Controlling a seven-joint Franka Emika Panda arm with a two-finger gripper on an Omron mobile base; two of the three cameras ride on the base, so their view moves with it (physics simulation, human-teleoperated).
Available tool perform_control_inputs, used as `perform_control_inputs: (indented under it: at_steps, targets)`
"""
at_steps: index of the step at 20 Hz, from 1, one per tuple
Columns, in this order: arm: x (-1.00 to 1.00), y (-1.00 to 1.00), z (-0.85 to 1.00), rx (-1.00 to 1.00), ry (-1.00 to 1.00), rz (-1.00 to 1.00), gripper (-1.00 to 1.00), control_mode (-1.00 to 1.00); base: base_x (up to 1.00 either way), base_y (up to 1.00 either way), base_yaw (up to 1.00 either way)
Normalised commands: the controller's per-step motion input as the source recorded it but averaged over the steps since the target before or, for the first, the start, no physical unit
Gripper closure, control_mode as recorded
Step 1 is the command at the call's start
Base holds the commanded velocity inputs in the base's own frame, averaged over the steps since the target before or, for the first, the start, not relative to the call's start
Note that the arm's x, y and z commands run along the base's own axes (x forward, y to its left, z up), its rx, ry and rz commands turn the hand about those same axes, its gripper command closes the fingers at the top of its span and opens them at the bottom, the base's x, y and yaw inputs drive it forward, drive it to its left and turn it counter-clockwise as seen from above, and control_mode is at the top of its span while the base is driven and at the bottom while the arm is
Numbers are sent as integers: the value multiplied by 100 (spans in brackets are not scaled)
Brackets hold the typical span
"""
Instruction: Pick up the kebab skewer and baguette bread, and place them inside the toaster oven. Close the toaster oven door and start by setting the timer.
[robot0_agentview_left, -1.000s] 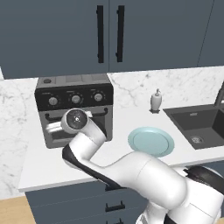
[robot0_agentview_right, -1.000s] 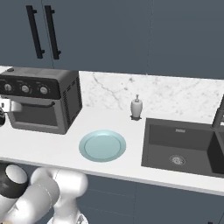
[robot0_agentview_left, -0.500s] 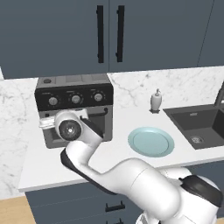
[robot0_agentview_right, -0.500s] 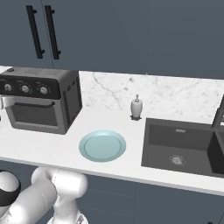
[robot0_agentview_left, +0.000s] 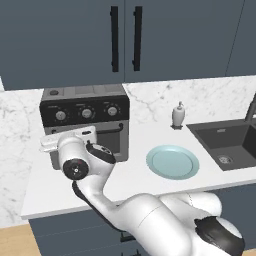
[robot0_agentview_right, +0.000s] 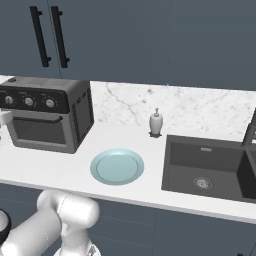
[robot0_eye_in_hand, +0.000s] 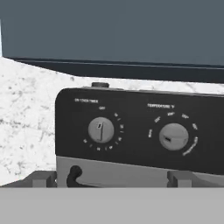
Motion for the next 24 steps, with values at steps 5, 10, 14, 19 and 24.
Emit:
perform_control_inputs:
  at_steps: [5,10,14,19,24]
  targets:
    - [-8,0,22,3,-8,0,-100,-100,0,0,0]
    - [0,2,17,11,0,0,-100,-100,0,0,0]
    - [4,0,2,10,0,0,-100,-100,0,0,0]
    - [25,9,-1,7,-1,0,-100,-100,0,0,0]
    - [31,4,0,1,-1,0,-100,-100,0,0,0]
